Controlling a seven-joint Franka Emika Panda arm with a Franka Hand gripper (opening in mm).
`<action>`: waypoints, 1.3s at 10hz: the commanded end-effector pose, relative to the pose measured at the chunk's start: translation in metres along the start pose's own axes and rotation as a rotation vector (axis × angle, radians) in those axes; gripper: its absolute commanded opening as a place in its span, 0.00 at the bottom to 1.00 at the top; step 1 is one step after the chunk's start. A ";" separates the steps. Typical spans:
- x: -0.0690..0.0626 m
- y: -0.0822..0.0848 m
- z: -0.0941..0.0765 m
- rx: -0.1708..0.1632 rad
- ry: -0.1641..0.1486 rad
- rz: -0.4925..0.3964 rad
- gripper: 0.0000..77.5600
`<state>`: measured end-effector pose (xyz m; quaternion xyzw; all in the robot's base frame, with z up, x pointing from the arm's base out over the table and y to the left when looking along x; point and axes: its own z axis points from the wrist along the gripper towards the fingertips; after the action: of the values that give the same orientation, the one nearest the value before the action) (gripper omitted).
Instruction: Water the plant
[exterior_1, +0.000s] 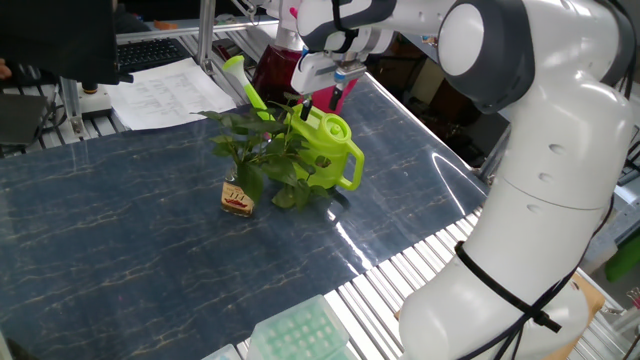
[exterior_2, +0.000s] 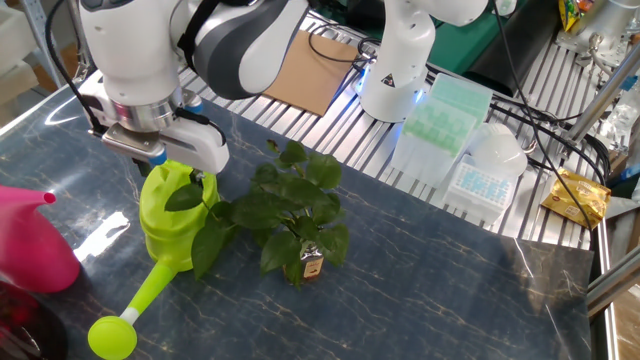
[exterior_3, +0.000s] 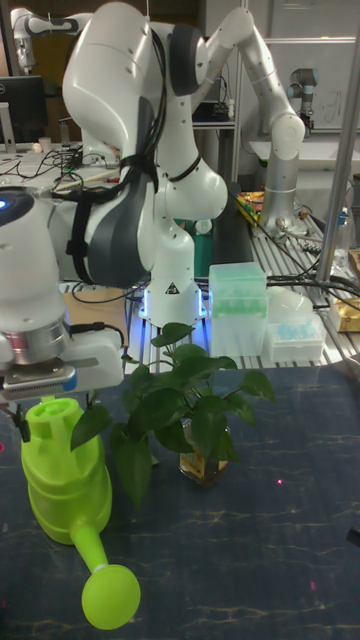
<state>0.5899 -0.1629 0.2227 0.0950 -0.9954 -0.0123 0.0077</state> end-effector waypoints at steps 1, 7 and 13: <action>-0.009 0.010 0.005 0.008 -0.017 0.009 1.00; -0.013 0.010 0.009 0.011 -0.022 -0.037 1.00; -0.013 0.005 0.009 0.006 -0.020 -0.052 1.00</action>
<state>0.6002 -0.1534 0.2126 0.1210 -0.9926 -0.0101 -0.0004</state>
